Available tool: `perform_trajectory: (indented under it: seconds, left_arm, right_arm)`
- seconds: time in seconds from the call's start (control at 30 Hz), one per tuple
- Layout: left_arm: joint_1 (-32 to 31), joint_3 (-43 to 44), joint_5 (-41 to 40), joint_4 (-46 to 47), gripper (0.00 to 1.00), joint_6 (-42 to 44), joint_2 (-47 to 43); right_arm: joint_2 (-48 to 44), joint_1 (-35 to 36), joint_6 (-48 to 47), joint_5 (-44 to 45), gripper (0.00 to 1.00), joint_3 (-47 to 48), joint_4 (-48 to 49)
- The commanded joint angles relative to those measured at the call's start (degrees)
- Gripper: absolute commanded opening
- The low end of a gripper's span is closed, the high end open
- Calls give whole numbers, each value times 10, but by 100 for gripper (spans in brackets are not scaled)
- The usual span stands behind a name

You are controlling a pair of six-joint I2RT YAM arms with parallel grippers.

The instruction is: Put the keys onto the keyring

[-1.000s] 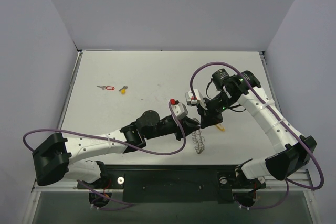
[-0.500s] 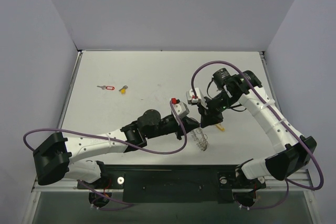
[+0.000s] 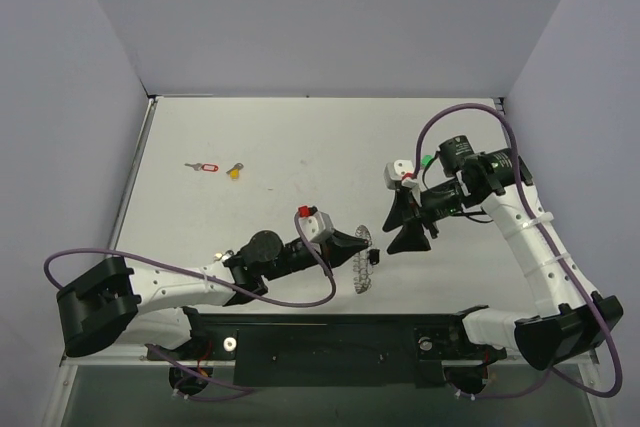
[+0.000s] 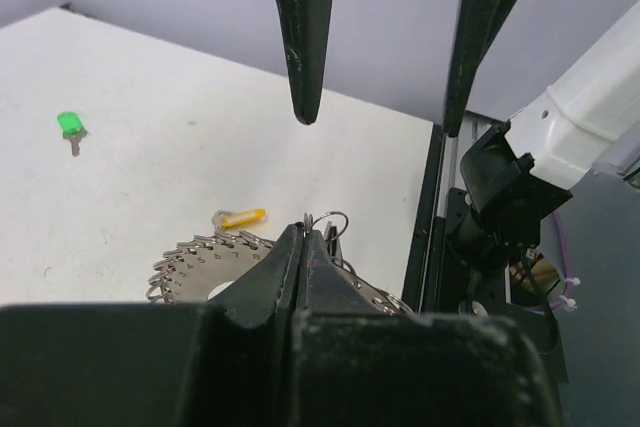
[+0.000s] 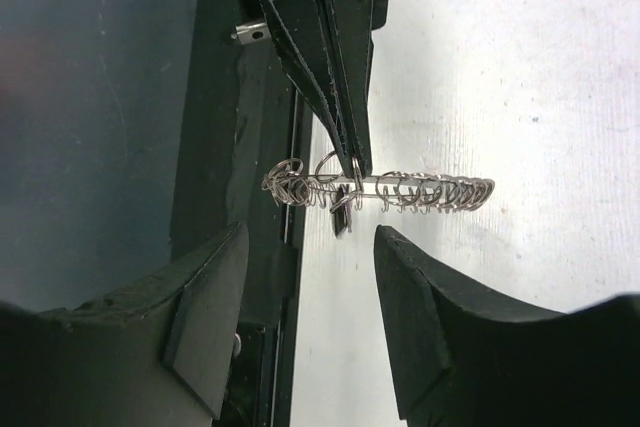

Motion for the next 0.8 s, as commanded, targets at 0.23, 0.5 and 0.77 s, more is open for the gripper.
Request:
perform_trajectory:
  seconds: [0.23, 0.5, 0.77]
  left_arm:
    - [-2, -34, 11, 296, 0, -37, 1]
    - [-2, -28, 3, 310, 0, -53, 11]
    - [-3, -13, -22, 270, 0, -57, 13]
  right_arm:
    - [0, -9, 68, -104, 31, -12, 59]
    - [-7, -9, 120, -110, 30, 0, 79]
    - [-25, -10, 154, -93, 36, 15, 88]
